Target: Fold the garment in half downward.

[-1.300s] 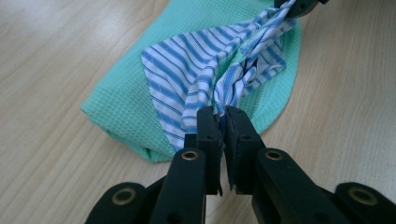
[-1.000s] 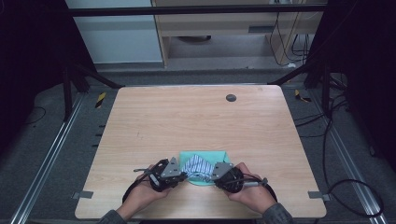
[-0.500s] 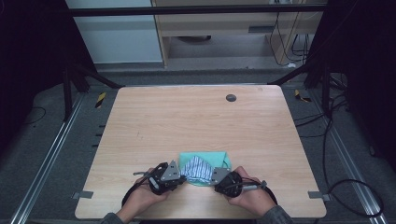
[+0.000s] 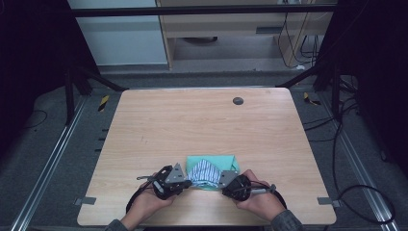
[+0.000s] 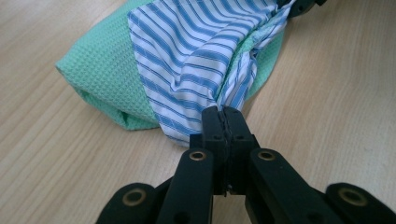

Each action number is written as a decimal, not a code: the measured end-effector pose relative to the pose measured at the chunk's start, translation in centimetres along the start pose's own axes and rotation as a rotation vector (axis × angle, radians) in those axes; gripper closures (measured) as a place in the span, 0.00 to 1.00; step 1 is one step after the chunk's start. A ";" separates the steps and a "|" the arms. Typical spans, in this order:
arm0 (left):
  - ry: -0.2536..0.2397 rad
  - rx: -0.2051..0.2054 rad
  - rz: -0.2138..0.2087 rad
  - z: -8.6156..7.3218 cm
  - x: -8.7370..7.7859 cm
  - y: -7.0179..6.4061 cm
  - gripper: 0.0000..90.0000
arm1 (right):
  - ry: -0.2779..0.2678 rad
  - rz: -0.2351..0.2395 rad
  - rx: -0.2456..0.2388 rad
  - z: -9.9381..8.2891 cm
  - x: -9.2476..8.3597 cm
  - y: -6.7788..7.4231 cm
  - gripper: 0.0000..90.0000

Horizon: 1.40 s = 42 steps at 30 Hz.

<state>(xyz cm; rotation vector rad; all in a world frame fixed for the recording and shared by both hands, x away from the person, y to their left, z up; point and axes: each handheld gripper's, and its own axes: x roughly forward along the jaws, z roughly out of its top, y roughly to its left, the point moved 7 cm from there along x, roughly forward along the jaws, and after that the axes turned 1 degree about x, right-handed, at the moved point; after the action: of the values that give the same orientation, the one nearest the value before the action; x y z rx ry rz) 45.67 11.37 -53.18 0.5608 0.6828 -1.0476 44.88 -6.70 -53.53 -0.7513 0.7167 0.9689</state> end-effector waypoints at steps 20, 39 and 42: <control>-0.087 -0.121 0.058 -1.3 -3.3 0.2 0.42 | -0.064 -0.087 0.142 -2.2 -2.9 -1.1 0.36; -0.003 -0.285 0.129 -3.2 -2.4 7.0 0.07 | -0.067 -0.197 0.506 -6.4 -2.2 -8.0 0.08; -0.008 -0.315 0.154 -3.4 -2.4 8.7 0.07 | -0.069 -0.204 0.525 -6.8 -1.9 -9.0 0.08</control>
<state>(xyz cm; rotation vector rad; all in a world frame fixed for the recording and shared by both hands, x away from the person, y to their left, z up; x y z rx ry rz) 52.00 18.66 -52.87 0.3298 0.7681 -0.7793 50.94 -16.41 -53.59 -0.3188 0.7736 0.5793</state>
